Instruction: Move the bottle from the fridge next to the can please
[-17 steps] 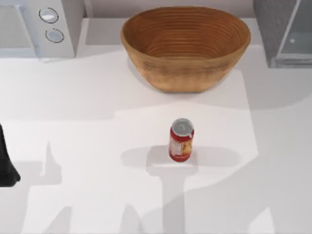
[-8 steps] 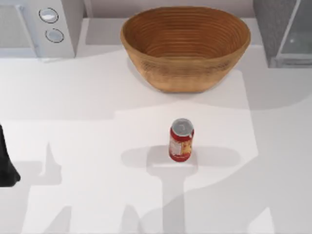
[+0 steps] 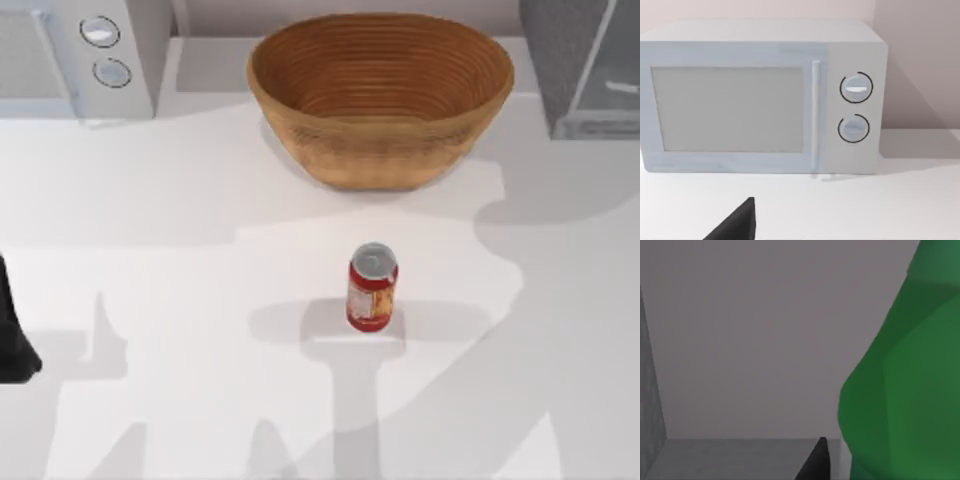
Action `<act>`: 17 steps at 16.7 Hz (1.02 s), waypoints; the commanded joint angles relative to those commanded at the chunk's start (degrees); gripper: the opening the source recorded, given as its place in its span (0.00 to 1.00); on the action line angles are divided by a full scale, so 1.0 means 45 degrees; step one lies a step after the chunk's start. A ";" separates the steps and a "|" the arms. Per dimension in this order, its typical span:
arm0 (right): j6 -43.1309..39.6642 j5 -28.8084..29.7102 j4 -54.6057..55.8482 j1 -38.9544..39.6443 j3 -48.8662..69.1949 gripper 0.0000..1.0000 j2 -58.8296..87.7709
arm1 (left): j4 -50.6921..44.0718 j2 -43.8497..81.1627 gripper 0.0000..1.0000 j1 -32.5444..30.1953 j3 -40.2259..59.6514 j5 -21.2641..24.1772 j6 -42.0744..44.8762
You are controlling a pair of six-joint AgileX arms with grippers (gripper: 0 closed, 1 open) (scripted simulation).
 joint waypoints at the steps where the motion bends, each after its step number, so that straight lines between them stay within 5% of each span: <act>1: 0.0000 0.0000 0.0000 0.0000 0.0000 0.00 0.0000 | 0.0000 0.0000 1.00 0.0000 0.0000 0.0000 0.0000; 7: 0.0017 -0.0132 0.0383 -0.0182 -0.0949 0.00 -0.0609 | 0.0000 0.0000 1.00 0.0000 0.0000 0.0000 0.0000; 17: 0.0044 -0.1206 0.2679 -0.1133 -0.7591 0.00 -0.4733 | 0.0000 0.0000 1.00 0.0000 0.0000 0.0000 0.0000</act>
